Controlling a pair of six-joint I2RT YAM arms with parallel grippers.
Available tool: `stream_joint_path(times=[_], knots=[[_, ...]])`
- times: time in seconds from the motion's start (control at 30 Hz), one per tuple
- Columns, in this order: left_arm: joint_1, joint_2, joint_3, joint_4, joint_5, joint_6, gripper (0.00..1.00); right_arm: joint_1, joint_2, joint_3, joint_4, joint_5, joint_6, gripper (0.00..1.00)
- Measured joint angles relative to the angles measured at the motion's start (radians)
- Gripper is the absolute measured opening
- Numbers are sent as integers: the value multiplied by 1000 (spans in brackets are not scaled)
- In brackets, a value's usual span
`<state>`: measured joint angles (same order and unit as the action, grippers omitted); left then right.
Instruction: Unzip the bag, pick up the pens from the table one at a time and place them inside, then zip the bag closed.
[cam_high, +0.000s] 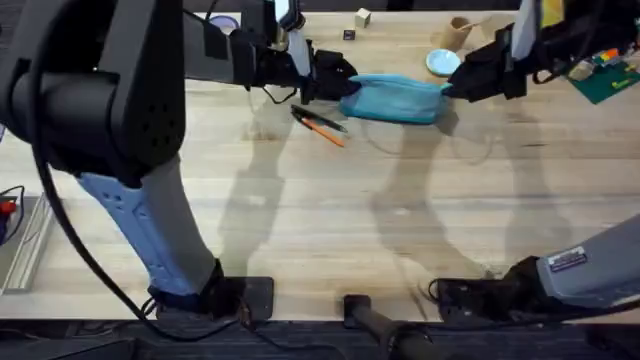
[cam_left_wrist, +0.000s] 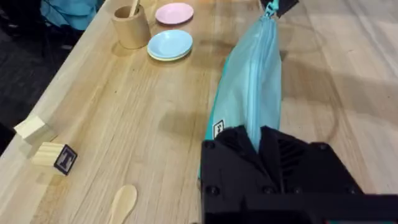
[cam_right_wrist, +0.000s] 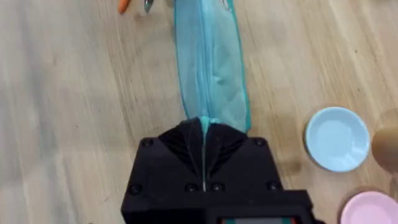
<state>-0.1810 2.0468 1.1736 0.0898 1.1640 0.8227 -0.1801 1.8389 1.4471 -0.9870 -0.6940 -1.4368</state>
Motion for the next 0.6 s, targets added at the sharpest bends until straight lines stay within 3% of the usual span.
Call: stream_joint_path(times=[0.6], knots=[[11, 0, 0, 0, -5, 0, 42, 84, 0, 3, 101, 66, 42, 31]])
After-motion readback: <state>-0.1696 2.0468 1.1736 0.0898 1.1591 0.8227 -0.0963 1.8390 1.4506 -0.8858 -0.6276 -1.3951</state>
